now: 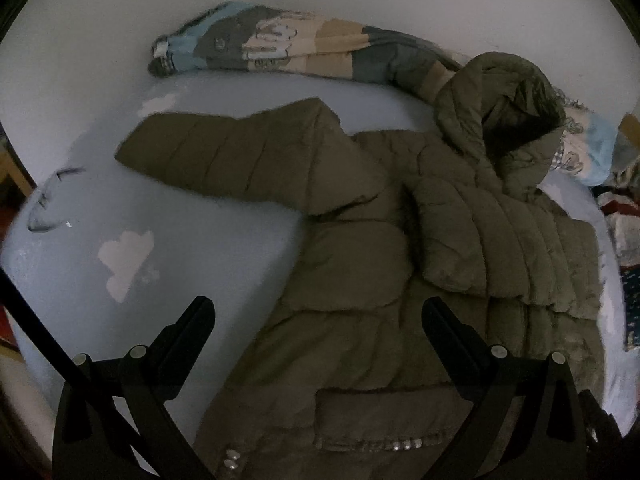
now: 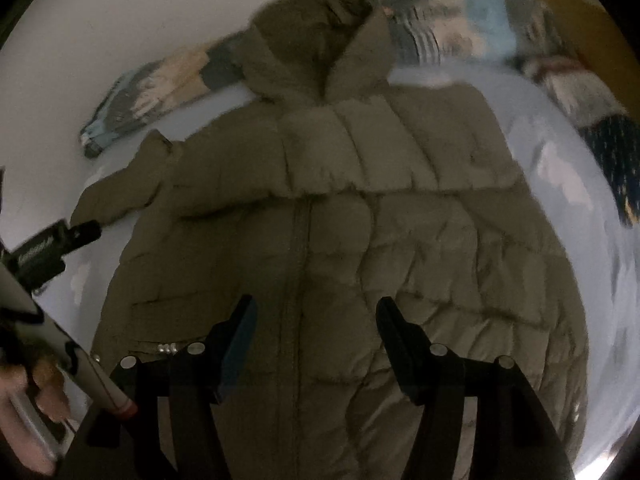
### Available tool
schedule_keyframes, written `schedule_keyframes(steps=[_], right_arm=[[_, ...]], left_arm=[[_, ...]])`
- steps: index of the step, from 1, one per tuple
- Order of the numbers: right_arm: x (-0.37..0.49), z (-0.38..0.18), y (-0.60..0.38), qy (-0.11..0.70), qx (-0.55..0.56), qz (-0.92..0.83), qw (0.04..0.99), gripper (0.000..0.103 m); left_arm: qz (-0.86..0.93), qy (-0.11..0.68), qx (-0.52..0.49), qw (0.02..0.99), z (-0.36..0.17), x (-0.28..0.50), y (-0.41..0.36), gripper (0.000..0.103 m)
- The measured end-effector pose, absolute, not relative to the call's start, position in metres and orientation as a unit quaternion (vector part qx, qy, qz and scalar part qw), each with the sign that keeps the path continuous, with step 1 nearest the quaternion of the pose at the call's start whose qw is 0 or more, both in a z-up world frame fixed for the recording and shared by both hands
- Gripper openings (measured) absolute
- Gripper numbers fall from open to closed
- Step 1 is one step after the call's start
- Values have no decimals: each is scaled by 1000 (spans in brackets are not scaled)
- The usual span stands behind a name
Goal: Fold large clothes
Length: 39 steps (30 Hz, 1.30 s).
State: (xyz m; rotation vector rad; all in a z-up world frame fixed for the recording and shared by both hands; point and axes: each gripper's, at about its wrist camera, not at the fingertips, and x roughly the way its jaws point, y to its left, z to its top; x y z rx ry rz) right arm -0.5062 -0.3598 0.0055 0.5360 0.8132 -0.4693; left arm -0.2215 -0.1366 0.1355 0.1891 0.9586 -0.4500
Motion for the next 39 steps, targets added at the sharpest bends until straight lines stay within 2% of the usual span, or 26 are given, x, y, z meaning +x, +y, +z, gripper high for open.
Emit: schedule_keyframes(steps=[2,5,10,12,17,23,25,27,29,35,39], right_arm=[[-514,-6,-359,366,250,-232,866,66],[-499,-26,-366,400,245,-244,849,66],[-485,-6,-374,363,283,-223,859,66],[-479,0,-370,359,277,-220,864,66],[-472,2,-366,363,289,-195,864,66],[-469,2,-365,361,299,-195,862,66],[-469,0,-364,365,299,-188,861,66],[-467,-1,-361,369,300,-182,861,66],[-465,0,-359,371,296,-176,862,66],[-460,-3,-354,375,287,-172,864,66],[-457,-7,-353,382,285,-169,863,66]], left_arm=[[-204,455,96,862,134,-222,-142,103],[-203,462,92,858,132,-221,-149,103],[-204,430,124,870,128,-219,-154,103],[-187,444,132,867,125,-207,-150,103],[-173,450,81,872,136,-153,-113,103],[-153,491,-46,856,126,-70,-37,101],[-135,497,-79,854,119,-45,-7,93],[-126,505,-117,846,111,-23,19,71],[-126,513,-156,835,104,-4,39,62],[-145,502,-263,811,85,44,83,43],[-148,502,-293,800,69,71,83,43]])
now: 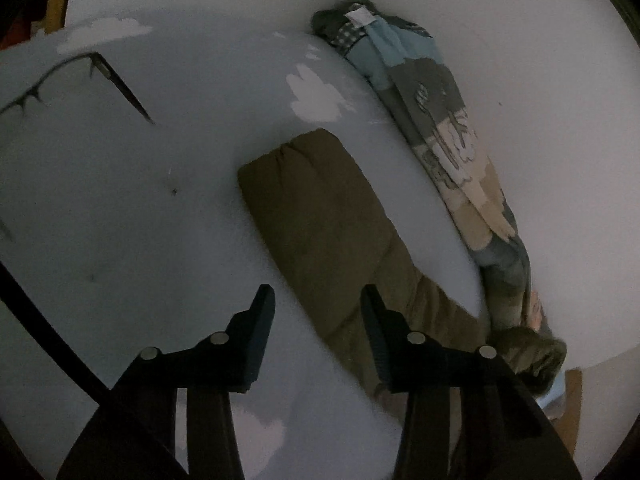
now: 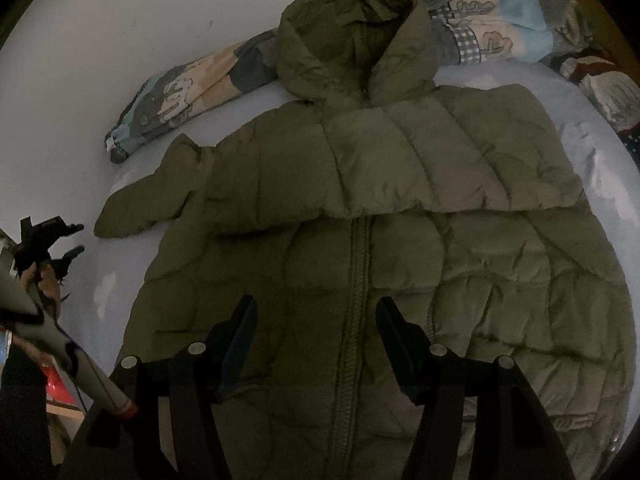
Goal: Fold large clothes
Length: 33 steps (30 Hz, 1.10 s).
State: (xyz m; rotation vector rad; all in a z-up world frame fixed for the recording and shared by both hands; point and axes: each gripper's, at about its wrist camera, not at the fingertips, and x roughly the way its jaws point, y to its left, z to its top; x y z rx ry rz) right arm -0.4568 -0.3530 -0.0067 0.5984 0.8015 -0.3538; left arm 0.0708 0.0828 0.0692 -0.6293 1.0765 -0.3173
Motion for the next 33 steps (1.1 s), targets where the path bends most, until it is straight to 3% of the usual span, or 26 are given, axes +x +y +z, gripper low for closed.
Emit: schedule_keyframes(steps=[16,19,21,33], right_arm=[[-455,-17,-363,392,298,-169,854,66],[-457,-17,-366,389,298,-182,853,66],[-460,-17,-371,385,298,-191,852,66],[-494,9,-416,319,327,-271,847,66]], left_arm=[[-108,487,-365,786,13,134,85,43],[-110,481,-361,792,16,136,86,24],[-119,473,-351,800,27,134,84,16],[-191,398,-259,859,166,78,41,14]])
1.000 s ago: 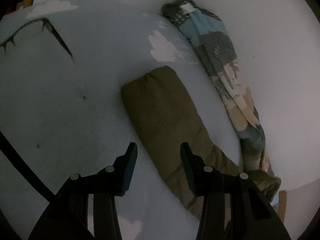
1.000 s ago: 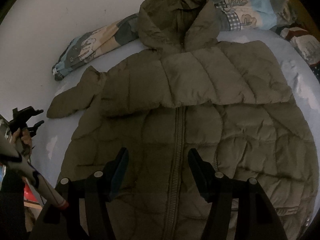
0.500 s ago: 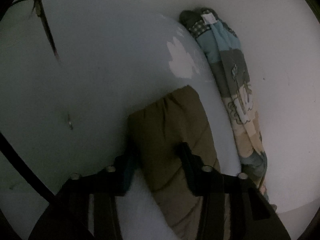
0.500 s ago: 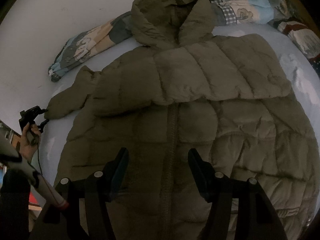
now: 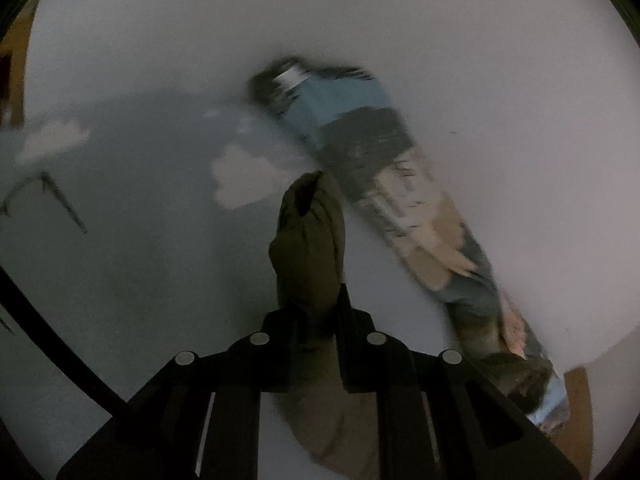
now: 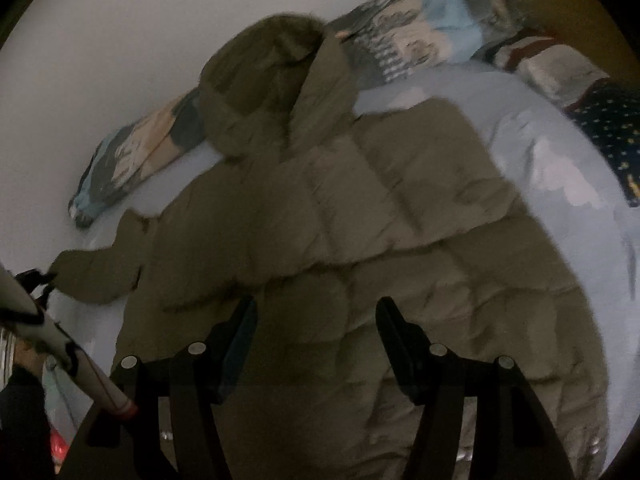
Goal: Fold large clothes
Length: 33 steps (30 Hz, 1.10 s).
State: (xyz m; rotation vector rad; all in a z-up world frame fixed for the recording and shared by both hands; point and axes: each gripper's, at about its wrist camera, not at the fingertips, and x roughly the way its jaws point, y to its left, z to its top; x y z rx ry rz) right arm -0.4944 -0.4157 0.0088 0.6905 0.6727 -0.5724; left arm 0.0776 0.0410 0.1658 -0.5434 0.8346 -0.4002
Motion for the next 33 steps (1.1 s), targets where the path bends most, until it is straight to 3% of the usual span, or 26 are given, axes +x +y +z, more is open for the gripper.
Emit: schedule_keyframes(steps=[11,18,25,33], right_arm=[[-544,34,-451,255,364,-318,837,66],[-579,47,-470,222,390,-338,827,66],[-612,54,-487,195,417,-355,813,66],[-638,61,-497,179,417,-372,810,66]], left_arm=[[-308,332,-196,870,308,-29,-52,14],[-402,314,-143,848,356,-119,-140,14],[-471,354,-100,802,319,-204,-236,14],[-488,430,-18,760,212,-283,-345,14]])
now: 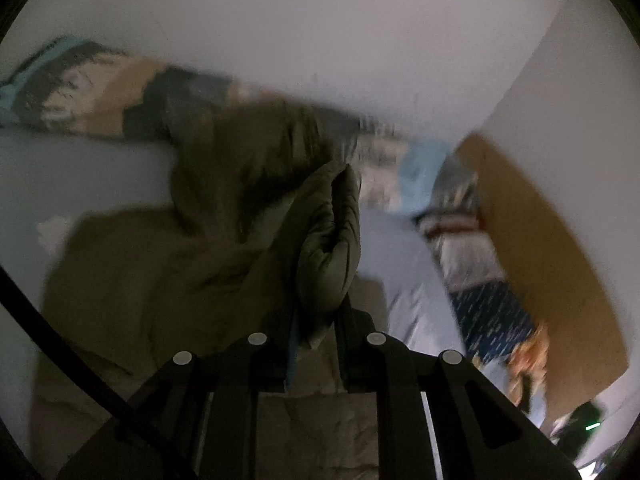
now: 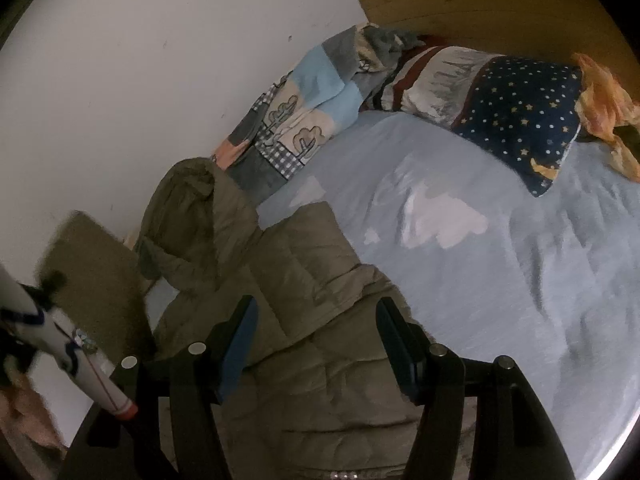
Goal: Fold large clothes
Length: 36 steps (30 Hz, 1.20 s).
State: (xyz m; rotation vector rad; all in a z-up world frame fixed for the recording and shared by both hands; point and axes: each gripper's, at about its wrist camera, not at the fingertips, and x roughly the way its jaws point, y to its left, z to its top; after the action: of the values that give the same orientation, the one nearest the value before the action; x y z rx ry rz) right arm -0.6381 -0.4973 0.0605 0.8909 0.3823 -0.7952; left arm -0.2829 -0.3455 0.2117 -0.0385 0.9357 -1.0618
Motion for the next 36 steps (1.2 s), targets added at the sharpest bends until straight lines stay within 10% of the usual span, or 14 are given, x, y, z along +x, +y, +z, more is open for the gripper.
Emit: schedule_keyframes(steps=[7,11,21,36], right_arm=[[-645,63,-502,175,420,-373,809,66],[-641,64,-501,177,416,-371,811,66],[-631,60,-501,182,417,-375,808,66],[-594,46,-490,219,399,-365,812,66]], left_arm=[[-470,500,50,726,111,-319,-398,21],[-482,535,99,687,89,-336,-405,51],[-435,430,129,781,153,-279,-351,60],[-270,486,185,810,76,-170,-301,66]])
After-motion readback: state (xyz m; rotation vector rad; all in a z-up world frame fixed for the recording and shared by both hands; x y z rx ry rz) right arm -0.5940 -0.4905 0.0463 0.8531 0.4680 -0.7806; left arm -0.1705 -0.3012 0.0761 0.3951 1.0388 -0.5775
